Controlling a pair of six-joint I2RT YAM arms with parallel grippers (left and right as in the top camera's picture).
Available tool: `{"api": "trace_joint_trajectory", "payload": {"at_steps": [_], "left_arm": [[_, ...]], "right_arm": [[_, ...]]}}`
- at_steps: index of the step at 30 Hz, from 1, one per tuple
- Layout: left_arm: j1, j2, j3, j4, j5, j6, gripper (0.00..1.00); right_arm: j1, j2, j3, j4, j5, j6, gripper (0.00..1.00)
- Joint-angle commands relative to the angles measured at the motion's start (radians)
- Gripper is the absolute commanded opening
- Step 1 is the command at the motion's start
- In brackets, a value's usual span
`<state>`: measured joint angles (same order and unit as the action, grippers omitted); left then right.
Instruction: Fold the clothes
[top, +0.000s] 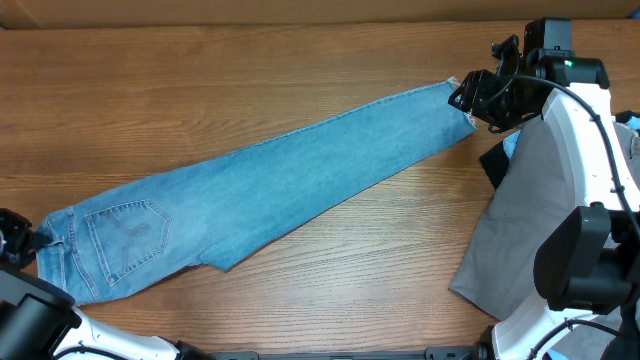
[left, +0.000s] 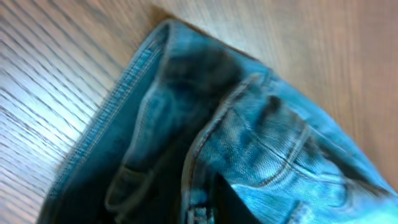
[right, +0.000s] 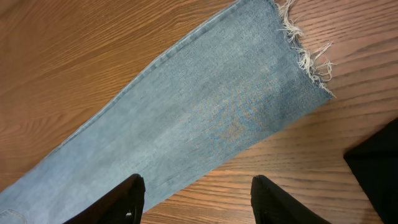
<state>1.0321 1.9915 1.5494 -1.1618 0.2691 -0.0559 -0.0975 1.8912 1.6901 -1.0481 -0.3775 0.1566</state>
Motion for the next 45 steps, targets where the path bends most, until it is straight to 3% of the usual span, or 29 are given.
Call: {"api": "trace_joint_trajectory", "payload": {"at_steps": [1, 7, 12, 18, 21, 25, 27, 28, 31, 33, 41, 45], "left_arm": [[0.0, -0.022, -0.083, 0.045, -0.121, -0.039, 0.25], [0.005, -0.022, -0.16, 0.127, -0.122, -0.039, 0.47], [0.029, -0.024, -0.064, 0.079, -0.116, -0.038, 0.46], [0.073, -0.024, 0.229, -0.087, 0.047, -0.033, 0.47], [0.071, -0.025, 0.363, -0.175, 0.108, -0.023, 0.34], [0.032, -0.024, 0.388, -0.231, 0.142, -0.012, 0.16], [-0.004, -0.024, 0.362, -0.243, 0.142, 0.004, 0.07], [-0.021, -0.024, 0.35, -0.245, 0.142, 0.005, 0.05], [-0.087, -0.024, 0.295, -0.238, 0.116, 0.011, 0.04], [-0.127, -0.024, 0.261, -0.227, 0.083, 0.011, 0.04], [-0.294, -0.024, 0.129, -0.153, -0.062, 0.006, 0.04], [-0.349, -0.024, 0.06, -0.103, -0.224, -0.085, 0.06]], "right_arm": [[-0.001, -0.004, 0.012, 0.002, -0.006, -0.008, 0.6], [-0.001, -0.004, 0.012, 0.002, -0.005, -0.008, 0.62], [-0.001, -0.004, 0.012, 0.002, -0.005, -0.008, 0.63], [-0.001, -0.004, 0.012, 0.002, -0.005, -0.008, 0.63], [-0.001, -0.004, 0.012, 0.002, -0.005, -0.008, 0.66], [-0.001, -0.002, 0.01, 0.0, -0.005, -0.006, 0.76], [0.002, 0.006, -0.001, -0.002, -0.006, 0.018, 0.73], [0.004, 0.012, -0.011, -0.002, -0.006, 0.031, 0.67], [0.02, 0.039, -0.052, -0.002, -0.008, 0.038, 0.51], [0.039, 0.062, -0.087, 0.002, -0.01, 0.037, 0.5], [0.081, 0.161, -0.22, 0.164, 0.148, 0.115, 0.72], [0.076, 0.195, -0.231, 0.235, 0.036, -0.013, 0.68]]}}
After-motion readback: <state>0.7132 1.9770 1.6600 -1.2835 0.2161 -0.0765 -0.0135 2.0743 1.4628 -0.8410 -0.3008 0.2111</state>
